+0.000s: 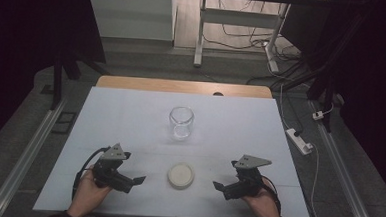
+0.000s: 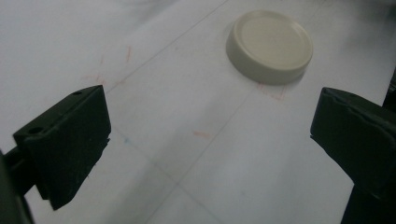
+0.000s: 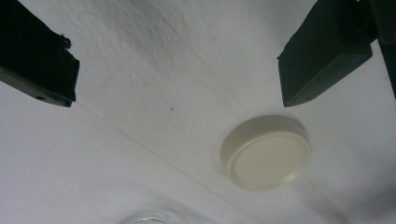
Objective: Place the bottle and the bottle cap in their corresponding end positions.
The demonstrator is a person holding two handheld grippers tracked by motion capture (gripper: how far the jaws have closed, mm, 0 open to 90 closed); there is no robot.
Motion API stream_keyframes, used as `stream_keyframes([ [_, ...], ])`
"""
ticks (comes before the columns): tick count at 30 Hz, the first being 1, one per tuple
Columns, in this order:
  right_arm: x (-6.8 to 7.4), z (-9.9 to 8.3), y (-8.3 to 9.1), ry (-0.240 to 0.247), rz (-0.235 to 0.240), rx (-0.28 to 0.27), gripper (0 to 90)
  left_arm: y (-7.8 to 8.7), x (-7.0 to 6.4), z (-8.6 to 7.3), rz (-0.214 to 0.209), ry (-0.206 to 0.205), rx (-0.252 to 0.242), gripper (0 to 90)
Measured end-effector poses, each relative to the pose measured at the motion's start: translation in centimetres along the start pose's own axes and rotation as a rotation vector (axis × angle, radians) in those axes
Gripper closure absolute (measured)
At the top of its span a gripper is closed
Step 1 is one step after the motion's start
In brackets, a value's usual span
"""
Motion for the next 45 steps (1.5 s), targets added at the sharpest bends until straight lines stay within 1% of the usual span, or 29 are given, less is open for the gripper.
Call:
stream_keyframes([
  [12, -1.3, -1.9, 2.4, -0.082, -0.059, 0.003, 0.0, 2.6, 0.2, -3.1, 0.046, 0.083, -0.001, 0.0],
  [17, -1.7, -2.6, 3.4, -0.111, -0.08, 0.0, 0.0, 3.6, 0.4, -4.3, 0.074, 0.109, 0.013, 0.0],
  [23, -1.9, -3.6, 4.6, -0.13, -0.111, 0.004, 0.0, 4.6, 0.7, -5.8, 0.105, 0.142, 0.019, 0.0],
  [26, -2.0, -4.2, 5.1, -0.143, -0.125, 0.005, 0.0, 5.0, 0.7, -6.5, 0.12, 0.156, 0.019, 0.0],
  [33, -2.3, -5.3, 5.9, -0.171, -0.148, 0.043, 0.0, 5.8, 0.9, -7.8, 0.156, 0.173, 0.031, 0.0],
  [40, -2.3, -5.7, 6.7, -0.192, -0.155, 0.042, 0.0, 6.3, 1.0, -8.9, 0.183, 0.195, 0.052, 0.0],
  [42, -2.2, -5.8, 6.9, -0.192, -0.156, 0.041, 0.0, 6.6, 1.0, -9.1, 0.185, 0.203, 0.045, 0.0],
  [45, -2.1, -5.9, 7.1, -0.195, -0.155, 0.045, 0.0, 6.8, 1.1, -9.3, 0.191, 0.213, 0.048, 0.0],
])
Point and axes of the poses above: each handheld gripper's, and its own axes: y roughly backward along the jaws, z roughly out of its top, x roughly to its left, the point moved 2 cm from there along -y, roughly forward along the jaws, and after that the axes turned 1 degree about -x, right-handed, at the moved point
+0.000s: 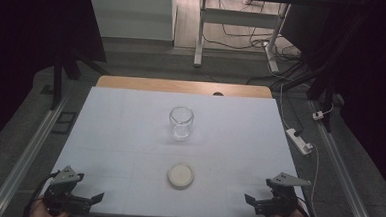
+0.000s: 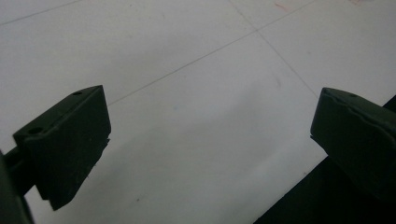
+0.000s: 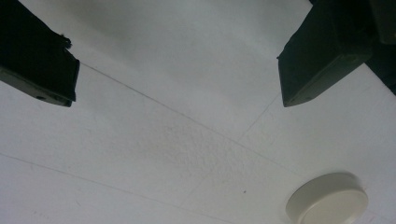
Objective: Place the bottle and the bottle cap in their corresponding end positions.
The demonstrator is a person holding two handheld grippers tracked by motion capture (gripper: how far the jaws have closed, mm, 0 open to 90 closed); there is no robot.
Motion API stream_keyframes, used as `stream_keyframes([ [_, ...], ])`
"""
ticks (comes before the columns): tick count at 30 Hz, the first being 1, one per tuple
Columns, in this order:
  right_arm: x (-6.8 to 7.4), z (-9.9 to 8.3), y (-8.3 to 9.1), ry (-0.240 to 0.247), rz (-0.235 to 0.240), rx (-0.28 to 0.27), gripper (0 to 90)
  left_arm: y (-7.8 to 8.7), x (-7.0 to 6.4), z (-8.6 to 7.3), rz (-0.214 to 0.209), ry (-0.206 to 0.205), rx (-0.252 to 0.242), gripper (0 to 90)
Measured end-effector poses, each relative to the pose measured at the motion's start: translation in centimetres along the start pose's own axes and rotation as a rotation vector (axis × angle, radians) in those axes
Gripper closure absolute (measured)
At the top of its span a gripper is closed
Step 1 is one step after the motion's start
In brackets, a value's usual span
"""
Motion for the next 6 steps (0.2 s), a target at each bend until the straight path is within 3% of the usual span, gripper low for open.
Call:
stream_keyframes([
  [6, 0.11, -0.09, -0.02, 0.013, -0.002, 0.008, 0.0, -0.13, -0.05, 0.0, -0.004, -0.003, 0.021, 0.0],
])
Point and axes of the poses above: each handheld gripper's, and its own axes: y roughly backward along the jaws, z roughly out of its top, x roughly to its left, the point moved 2 cm from there along -y, roughly forward along the jaws, and after that the axes turned 1 degree about -x, right-handed, at the moved point
